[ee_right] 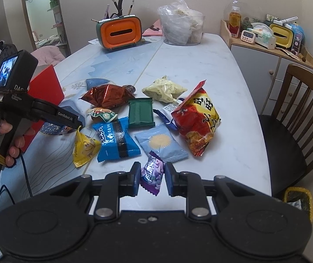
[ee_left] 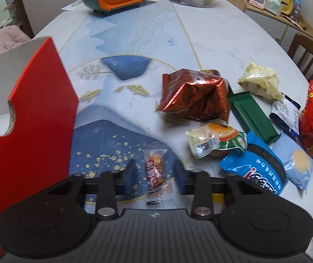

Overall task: Organize snacks
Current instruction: 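Close the left tool on the candy while the right tool grasps the purple candy, then carry both candies into the box and open both tools to drop them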

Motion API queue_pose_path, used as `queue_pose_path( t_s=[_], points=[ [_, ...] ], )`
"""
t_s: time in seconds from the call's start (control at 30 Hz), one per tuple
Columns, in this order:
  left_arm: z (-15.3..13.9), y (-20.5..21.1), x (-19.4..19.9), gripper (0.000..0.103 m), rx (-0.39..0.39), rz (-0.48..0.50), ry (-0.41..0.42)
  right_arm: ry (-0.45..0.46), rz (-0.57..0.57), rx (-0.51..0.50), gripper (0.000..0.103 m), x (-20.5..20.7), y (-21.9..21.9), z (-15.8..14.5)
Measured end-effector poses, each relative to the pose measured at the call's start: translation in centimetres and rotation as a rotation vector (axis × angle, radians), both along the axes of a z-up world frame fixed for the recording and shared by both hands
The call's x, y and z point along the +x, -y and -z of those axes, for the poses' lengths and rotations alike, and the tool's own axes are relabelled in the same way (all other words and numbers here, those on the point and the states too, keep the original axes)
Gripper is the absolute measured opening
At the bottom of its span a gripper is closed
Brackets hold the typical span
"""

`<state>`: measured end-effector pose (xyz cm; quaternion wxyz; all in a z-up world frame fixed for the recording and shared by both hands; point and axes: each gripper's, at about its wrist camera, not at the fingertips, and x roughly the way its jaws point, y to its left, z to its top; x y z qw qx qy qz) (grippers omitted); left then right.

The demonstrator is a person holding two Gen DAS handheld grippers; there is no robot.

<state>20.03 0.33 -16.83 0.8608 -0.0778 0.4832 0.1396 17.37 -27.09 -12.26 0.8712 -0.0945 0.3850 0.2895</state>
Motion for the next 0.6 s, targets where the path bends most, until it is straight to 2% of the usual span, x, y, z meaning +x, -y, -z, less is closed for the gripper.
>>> queue_pose_path(
  t_s=[0.1, 0.3, 0.6],
  points=[
    [0.0, 0.0, -0.1, 0.016, -0.007, -0.008, 0.004, 0.002, 0.002, -0.002, 0.022, 0.0, 0.0, 0.0],
    [-0.6, -0.3, -0.6, 0.015, -0.061, -0.026, 0.009, 0.014, 0.010, -0.008, 0.022, -0.5, 0.2, -0.3],
    [-5.9, -0.5, -4.6, 0.015, -0.091, -0.029, 0.085, 0.050, -0.021, 0.027, 0.022, -1.7, -1.0, -2.9]
  ],
)
